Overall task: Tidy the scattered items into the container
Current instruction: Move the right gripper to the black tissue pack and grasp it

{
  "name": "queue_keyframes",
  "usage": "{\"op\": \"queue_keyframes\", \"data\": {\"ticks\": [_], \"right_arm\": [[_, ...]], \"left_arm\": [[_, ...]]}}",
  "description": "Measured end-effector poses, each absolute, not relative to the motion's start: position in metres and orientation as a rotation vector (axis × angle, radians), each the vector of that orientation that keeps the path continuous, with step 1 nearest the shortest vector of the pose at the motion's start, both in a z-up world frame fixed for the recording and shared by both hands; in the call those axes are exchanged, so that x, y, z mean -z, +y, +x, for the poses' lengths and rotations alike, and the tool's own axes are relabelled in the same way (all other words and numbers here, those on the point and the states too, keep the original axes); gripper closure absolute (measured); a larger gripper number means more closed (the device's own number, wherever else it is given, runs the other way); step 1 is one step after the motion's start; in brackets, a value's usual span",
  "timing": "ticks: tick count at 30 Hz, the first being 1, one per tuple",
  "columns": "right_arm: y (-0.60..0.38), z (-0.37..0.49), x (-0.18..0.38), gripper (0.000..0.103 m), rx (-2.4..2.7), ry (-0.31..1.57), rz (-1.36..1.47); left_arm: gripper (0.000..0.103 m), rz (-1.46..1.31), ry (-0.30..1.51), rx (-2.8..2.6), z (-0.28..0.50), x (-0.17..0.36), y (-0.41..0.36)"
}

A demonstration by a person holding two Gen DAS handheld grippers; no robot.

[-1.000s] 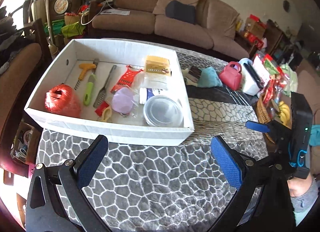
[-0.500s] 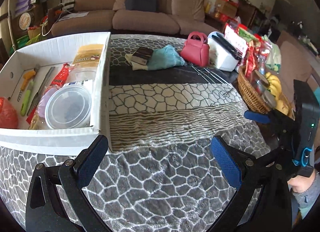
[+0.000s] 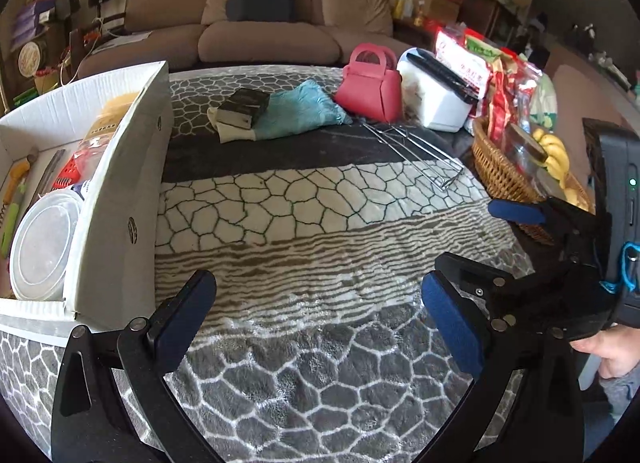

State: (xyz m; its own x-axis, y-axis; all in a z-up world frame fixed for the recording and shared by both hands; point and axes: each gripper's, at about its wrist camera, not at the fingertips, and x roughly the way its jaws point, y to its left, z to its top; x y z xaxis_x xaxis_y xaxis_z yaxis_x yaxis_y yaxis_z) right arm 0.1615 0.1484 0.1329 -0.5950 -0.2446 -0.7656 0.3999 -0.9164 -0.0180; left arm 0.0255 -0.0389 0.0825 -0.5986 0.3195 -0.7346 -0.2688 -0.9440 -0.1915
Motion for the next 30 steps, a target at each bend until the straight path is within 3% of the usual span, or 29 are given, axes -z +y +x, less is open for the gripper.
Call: {"op": "queue_keyframes", "data": {"ticks": [5, 8, 14, 20, 30], "right_arm": [[0.155, 0.135, -0.137, 0.000, 2.549, 0.251, 1.131], [0.165, 0.109, -0.143, 0.000, 2.554, 0.122, 1.121], [0.140, 0.045, -0.164, 0.000, 2.452, 0.001, 1.036], [0.070, -0.021, -0.168, 0.000, 2.346, 0.217, 0.944], [-0.004, -0.084, -0.118, 0.000, 2.165, 0.496, 0.959]], "left_arm": [[0.000, -1.128, -0.125, -2.500, 0.021, -0.081, -0.034], [0.000, -1.105, -0.168, -2.469, 0.017, -0.082, -0.037], [0.000, -1.162, -0.417, -2.400, 0.008, -0.076, -0.049], [0.000, -1.181, -0.448, -2.343, 0.006, -0.075, -0.044], [0.000, -1.274, -0.580, -2.311, -0.002, -0.062, -0.061]]}}
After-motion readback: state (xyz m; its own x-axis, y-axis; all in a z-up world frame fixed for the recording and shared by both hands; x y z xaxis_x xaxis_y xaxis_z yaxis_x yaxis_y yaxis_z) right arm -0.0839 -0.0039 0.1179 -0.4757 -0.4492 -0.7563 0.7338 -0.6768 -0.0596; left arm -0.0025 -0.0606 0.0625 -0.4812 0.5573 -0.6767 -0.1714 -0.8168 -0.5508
